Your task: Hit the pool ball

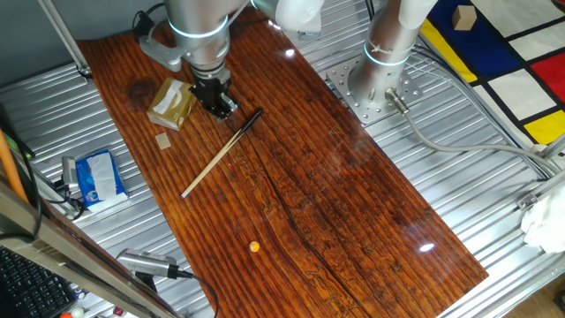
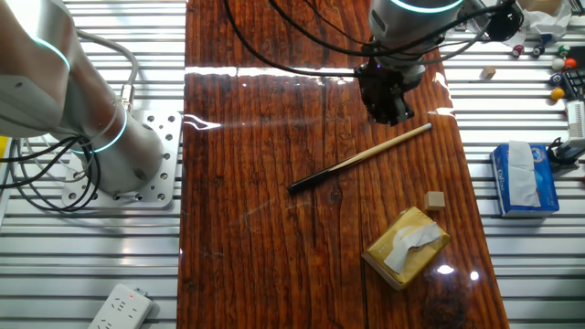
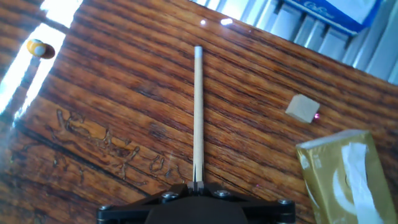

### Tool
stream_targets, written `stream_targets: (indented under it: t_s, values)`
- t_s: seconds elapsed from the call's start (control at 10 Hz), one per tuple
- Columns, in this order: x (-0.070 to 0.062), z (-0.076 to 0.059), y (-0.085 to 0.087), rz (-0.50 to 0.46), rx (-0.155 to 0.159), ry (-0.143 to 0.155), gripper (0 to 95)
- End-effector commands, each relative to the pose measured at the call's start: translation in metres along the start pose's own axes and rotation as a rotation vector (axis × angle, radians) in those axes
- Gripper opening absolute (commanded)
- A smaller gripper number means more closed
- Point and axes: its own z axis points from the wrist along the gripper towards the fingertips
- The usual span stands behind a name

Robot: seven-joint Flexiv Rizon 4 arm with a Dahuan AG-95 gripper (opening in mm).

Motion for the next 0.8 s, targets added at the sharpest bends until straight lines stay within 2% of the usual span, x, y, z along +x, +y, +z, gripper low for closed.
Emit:
stream_targets:
  t_s: [0.1,0.2,0.3,0.7,0.8]
  values:
    - [0.0006,0.0003,0.0008,-0.141,0.009,0.025,0.0]
    - [0.0010,0.0004,0.0011,-0.190,0.010,0.025,0.0]
    - [0.0010,0.0004,0.0011,-0.201,0.015,0.029,0.0]
    - [0.0011,0.0019,0.0008,-0.192,0.018,0.036,0.0]
    - [0.0014,0.0086,-0.0005,-0.180,0.019,0.036,0.0]
